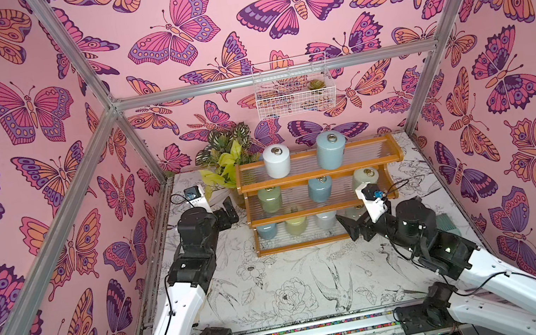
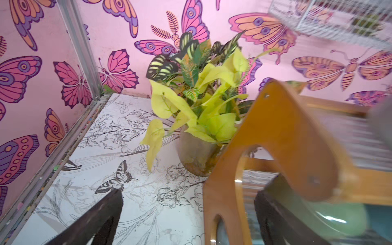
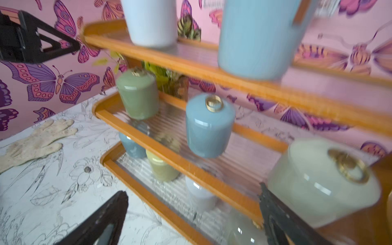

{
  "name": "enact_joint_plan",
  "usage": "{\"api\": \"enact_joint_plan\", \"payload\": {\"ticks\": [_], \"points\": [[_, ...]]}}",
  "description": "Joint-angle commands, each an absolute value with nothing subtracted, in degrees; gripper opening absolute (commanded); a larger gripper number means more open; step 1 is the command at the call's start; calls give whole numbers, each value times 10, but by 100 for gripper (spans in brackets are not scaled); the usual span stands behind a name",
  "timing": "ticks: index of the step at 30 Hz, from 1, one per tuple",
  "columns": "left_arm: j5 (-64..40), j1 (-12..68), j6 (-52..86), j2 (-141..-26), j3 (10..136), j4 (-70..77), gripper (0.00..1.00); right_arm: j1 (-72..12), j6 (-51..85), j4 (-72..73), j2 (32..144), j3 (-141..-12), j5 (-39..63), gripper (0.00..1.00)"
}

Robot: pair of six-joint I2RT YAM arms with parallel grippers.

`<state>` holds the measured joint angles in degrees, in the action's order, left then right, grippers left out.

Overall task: Remove the tea canisters from the shelf
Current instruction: Pick up the tea canister from the shelf.

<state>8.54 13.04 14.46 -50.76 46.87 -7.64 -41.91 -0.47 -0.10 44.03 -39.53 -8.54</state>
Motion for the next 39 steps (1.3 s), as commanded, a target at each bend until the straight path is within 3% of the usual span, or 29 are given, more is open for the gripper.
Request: {"api": "enact_joint_plan", "payload": {"ticks": [1,14,28,39], "points": [[48,146,181,-461,486,-140,100,-427,-44,56,438,-432,-161,99],[-67,158,188,-396,508,-186,100,-425,-103,126,528,-564,-216,99],[-134,156,186,-362,489,-176,100,-328,-50,64,710,-739,-109,99],[-135,157,183,-365,494,-174,100,-303,-9,50,733,-727,-62,99]]}}
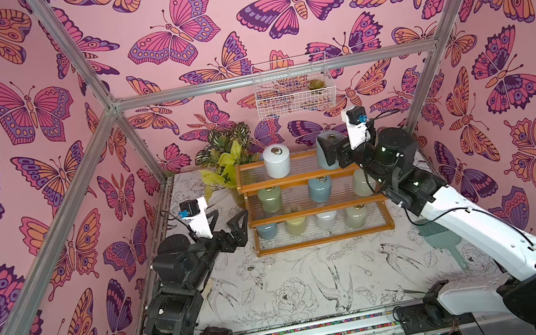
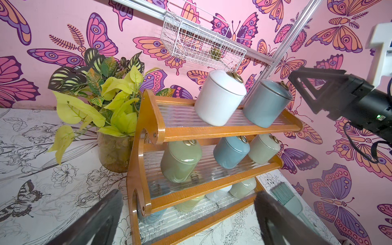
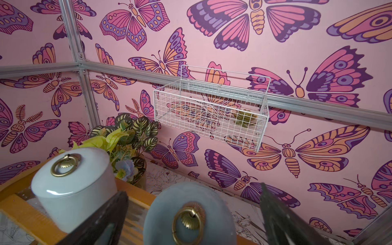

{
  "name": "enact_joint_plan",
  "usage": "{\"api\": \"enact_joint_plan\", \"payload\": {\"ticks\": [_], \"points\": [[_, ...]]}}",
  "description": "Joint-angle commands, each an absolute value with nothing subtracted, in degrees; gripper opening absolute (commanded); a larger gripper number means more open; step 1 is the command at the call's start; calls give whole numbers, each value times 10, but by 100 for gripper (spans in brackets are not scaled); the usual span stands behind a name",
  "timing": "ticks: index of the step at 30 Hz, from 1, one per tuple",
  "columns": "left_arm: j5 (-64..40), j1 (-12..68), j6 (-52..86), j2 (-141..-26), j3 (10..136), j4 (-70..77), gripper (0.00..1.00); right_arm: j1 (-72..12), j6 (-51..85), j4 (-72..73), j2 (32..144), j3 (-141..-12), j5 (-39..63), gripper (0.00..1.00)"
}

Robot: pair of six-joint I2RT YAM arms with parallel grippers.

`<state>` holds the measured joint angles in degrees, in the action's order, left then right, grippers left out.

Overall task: Remove the tea canisters from the shelf
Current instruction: Pick up the tea canister from the shelf.

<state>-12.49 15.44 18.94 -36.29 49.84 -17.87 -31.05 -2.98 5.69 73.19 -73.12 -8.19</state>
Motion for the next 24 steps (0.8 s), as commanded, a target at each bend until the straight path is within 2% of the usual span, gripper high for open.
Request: {"api": "enact_joint_plan", "payload": {"ticks": [1,13,24], "points": [[-136,157,181,-367,495,-174,100,-299,-5,52,734,-722,-59,99],[-137,157,174,-375,497,-174,100,-288,13,96,770,-699,-26,99],[-134,157,170,-368,497,-175,100,-287,10,125,796,-686,-47,99]]}}
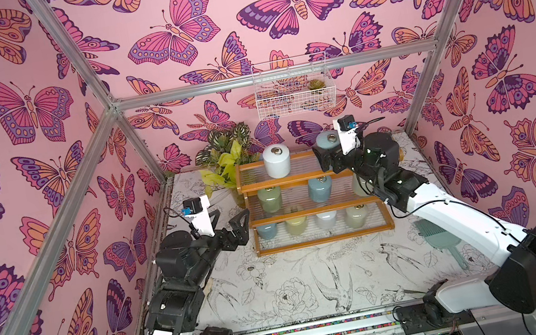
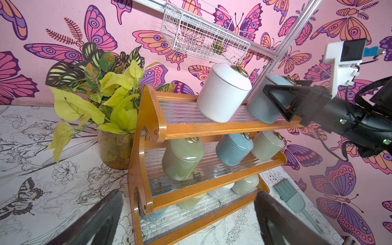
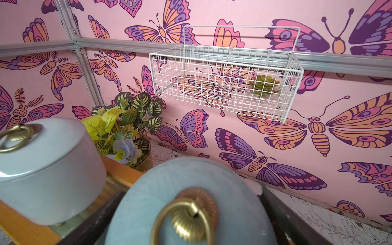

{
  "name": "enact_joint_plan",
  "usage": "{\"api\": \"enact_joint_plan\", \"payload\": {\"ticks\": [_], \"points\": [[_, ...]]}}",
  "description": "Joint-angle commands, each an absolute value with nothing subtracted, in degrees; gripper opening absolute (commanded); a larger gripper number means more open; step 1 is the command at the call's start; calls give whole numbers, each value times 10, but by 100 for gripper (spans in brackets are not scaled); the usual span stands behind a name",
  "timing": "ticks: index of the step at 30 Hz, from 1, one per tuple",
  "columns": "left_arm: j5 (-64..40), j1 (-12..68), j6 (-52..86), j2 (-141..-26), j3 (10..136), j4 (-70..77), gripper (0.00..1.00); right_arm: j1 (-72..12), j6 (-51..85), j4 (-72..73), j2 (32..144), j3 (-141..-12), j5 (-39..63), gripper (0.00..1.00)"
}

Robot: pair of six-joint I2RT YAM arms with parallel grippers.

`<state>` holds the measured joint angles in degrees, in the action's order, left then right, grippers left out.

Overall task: Remove the tea canisters from the shelf
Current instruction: Pick up the tea canister from the shelf.

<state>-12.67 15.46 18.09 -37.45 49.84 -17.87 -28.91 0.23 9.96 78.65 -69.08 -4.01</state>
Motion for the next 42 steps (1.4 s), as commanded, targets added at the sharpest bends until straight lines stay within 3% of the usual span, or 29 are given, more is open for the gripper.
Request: {"api": "enact_joint_plan", "payload": {"ticks": [1,4,18,42], "points": [[-132,157,169,-370,497,-174,100,-287,10,128,797,-685,-49,99],[-129,157,169,-372,496,-175,100,-287,11,135,802,-680,-54,99],[-120,156,164,-383,496,-174,100,-285,3,178,792,-654,-53,62],[-114,157,158,-405,482,-165,100,-284,-2,207,773,-709,23,59]]}}
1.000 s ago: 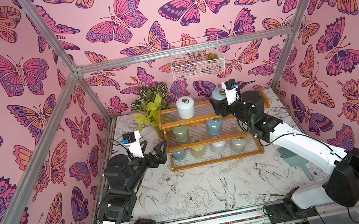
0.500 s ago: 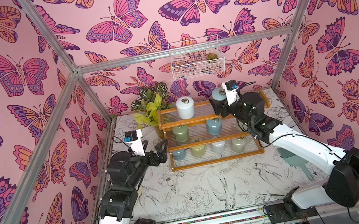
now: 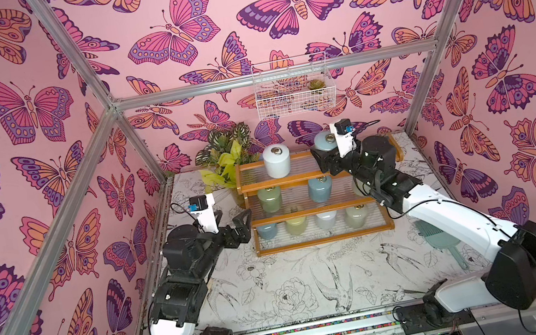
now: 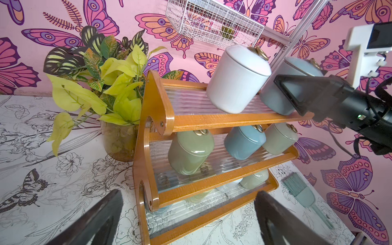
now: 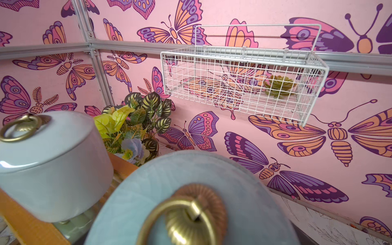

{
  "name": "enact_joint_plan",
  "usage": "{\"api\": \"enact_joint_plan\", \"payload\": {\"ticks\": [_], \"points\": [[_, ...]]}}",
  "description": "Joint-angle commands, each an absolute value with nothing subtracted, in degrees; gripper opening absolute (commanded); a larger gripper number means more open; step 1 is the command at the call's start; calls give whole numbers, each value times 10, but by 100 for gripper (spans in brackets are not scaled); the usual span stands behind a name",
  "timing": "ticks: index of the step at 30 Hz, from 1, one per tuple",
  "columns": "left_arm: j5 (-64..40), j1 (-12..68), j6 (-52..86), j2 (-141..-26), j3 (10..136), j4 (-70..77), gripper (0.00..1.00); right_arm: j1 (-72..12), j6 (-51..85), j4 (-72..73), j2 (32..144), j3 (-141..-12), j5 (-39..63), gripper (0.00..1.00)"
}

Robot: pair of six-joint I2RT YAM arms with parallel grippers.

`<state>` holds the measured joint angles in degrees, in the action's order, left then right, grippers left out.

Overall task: Remove the tea canisters from the shelf
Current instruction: Pick up the tea canister from the shelf.

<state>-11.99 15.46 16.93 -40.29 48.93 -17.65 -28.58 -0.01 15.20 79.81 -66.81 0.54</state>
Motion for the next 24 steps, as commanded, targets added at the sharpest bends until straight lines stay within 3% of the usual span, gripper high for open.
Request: {"api": "enact_joint_plan", "payload": {"ticks": [1,24], "points": [[-113,157,157,-405,482,-166,100,-284,-1,209,772,-710,23,59],[-94,157,180,-410,464,-144,100,-320,-6,218,719,-674,180,59]]}}
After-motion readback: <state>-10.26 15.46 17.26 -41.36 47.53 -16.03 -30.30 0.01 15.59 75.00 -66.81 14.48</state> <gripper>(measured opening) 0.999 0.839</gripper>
